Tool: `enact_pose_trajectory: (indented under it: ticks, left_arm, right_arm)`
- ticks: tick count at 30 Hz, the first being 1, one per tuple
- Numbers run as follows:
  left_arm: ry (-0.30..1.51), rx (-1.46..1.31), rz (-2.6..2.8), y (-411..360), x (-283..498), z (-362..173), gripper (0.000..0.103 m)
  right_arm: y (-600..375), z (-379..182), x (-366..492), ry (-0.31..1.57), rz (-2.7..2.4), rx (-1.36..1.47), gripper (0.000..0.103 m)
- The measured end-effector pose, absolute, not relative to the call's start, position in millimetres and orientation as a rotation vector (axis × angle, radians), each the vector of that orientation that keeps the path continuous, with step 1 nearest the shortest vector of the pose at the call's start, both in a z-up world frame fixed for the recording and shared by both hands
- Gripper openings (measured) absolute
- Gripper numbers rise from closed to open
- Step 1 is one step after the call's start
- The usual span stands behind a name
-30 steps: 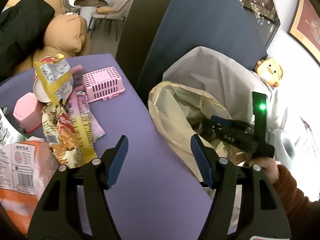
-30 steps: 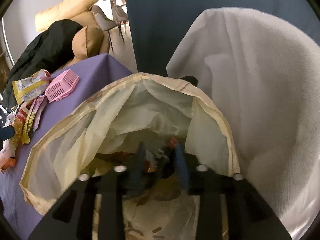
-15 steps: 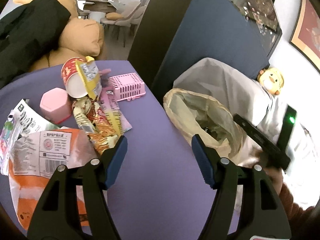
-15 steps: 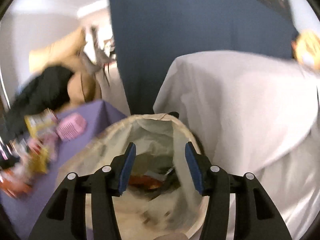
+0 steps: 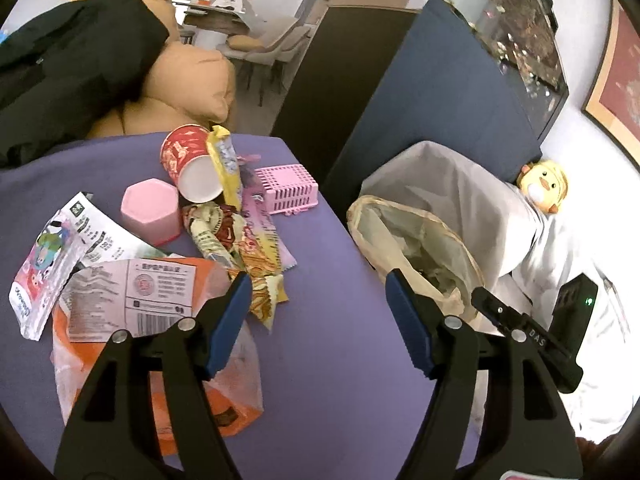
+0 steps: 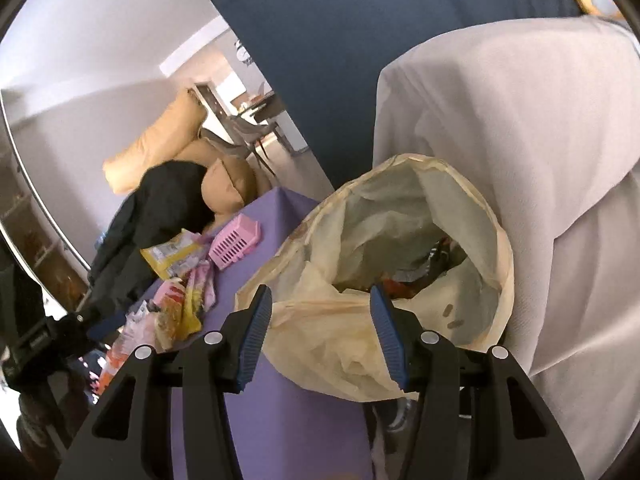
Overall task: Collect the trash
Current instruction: 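Move both tools back from the trash bag toward the table, then grasp the orange plastic bag with the left tool and lift it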
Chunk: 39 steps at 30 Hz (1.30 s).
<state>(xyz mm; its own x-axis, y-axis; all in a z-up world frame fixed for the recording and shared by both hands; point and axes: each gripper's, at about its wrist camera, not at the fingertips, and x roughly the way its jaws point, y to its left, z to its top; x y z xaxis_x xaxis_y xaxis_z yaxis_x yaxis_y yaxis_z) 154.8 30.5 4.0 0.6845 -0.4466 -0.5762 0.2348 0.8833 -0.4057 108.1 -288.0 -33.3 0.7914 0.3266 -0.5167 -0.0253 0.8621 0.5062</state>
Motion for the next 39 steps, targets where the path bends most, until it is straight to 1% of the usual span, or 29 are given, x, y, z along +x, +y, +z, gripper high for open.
enact_pose_trajectory:
  ticks: [5, 12, 15, 16, 17, 19, 21, 23, 24, 26, 29, 35, 37, 38, 39]
  left_arm:
    - [0.716, -0.288, -0.369, 45, 153, 6, 0.066]
    - [0.713, -0.273, -0.309, 74, 144, 9, 0.066]
    - [0.713, -0.259, -0.271, 88, 135, 11, 0.066]
    - [0.717, -0.263, -0.261, 93, 133, 11, 0.066]
    - [0.722, -0.266, -0.254, 98, 131, 10, 0.066]
    - [0.735, -0.271, -0.233, 110, 127, 11, 0.066]
    - [0.739, -0.262, -0.202, 122, 122, 11, 0.066]
    - [0.757, -0.258, -0.18, 132, 117, 8, 0.066]
    - [0.772, -0.261, -0.175, 137, 115, 4, 0.066]
    - [0.804, -0.274, -0.166, 144, 111, -4, 0.066]
    - [0.841, -0.273, -0.116, 150, 106, -17, 0.066]
    - [0.913, -0.339, -0.061, 156, 116, -46, 0.066]
    - [0.914, -0.38, -0.09, 154, 123, -51, 0.054]
    - [0.909, -0.387, -0.097, 151, 127, -51, 0.051]
    - [0.898, -0.385, -0.102, 148, 132, -51, 0.044]
  right_arm:
    - [-265, -41, 109, 0.688, 0.252, 0.497, 0.048]
    - [-253, -31, 106, 0.63, 0.27, 0.474, 0.048]
    - [-241, -29, 114, 0.662, 0.281, 0.381, 0.048]
    - [-238, -30, 117, 0.674, 0.281, 0.355, 0.049]
    - [-236, -31, 123, 0.684, 0.277, 0.331, 0.053]
    - [-234, -30, 125, 0.693, 0.273, 0.29, 0.056]
    - [-228, -27, 129, 0.706, 0.29, 0.266, 0.058]
    - [-219, -23, 134, 0.711, 0.353, 0.254, 0.07]
    - [-215, -21, 136, 0.712, 0.398, 0.259, 0.072]
    - [-209, -22, 140, 0.735, 0.45, 0.264, 0.073]
    - [-191, -25, 149, 0.813, 0.478, 0.188, 0.073]
    - [-169, -13, 149, 0.788, 0.433, 0.054, 0.073]
    - [-167, -6, 152, 0.795, 0.406, 0.021, 0.073]
    - [-167, -3, 154, 0.807, 0.398, 0.008, 0.073]
    - [-168, -2, 156, 0.817, 0.401, 0.0, 0.073]
